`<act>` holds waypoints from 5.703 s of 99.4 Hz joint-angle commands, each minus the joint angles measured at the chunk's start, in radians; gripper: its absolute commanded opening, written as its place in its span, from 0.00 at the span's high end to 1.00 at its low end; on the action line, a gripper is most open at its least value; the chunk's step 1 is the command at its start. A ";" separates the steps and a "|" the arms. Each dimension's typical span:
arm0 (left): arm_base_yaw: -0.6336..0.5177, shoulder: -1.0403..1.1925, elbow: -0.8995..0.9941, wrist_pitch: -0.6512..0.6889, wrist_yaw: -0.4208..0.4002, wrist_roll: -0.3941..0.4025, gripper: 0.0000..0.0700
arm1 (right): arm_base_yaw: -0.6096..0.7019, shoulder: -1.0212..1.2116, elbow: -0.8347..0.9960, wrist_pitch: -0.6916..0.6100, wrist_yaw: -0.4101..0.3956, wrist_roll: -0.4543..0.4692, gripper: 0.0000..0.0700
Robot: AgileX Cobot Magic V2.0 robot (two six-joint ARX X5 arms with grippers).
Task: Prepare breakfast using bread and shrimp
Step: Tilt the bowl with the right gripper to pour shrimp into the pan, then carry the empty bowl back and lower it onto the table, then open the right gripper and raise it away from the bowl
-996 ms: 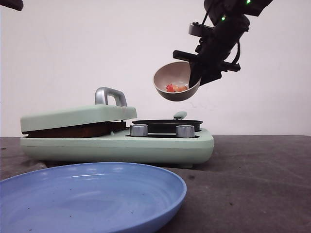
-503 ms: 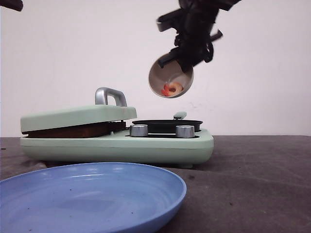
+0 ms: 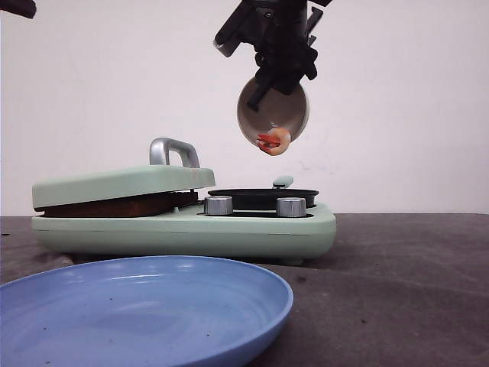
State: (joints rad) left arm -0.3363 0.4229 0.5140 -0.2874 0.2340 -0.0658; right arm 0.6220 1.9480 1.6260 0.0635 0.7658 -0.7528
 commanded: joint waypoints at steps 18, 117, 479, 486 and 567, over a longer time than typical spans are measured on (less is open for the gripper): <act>-0.004 0.000 0.004 0.012 0.010 0.024 0.50 | 0.030 0.019 0.024 0.071 0.075 -0.130 1.00; -0.004 0.001 0.004 -0.058 0.011 0.024 0.50 | -0.033 -0.093 0.025 -0.290 0.030 0.451 1.00; -0.004 0.000 0.004 0.071 0.009 -0.130 0.50 | -0.704 -0.290 -0.637 -0.509 -1.099 0.999 0.60; -0.004 0.000 0.004 0.071 0.009 -0.130 0.50 | -0.709 -0.296 -0.636 -0.509 -1.099 0.998 0.60; -0.004 0.000 0.004 0.071 0.010 -0.131 0.50 | -0.691 -0.655 -0.635 -0.474 -1.259 1.001 0.60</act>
State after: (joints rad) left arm -0.3363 0.4229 0.5140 -0.2237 0.2394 -0.1947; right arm -0.0834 1.3155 0.9791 -0.4271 -0.4587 0.2508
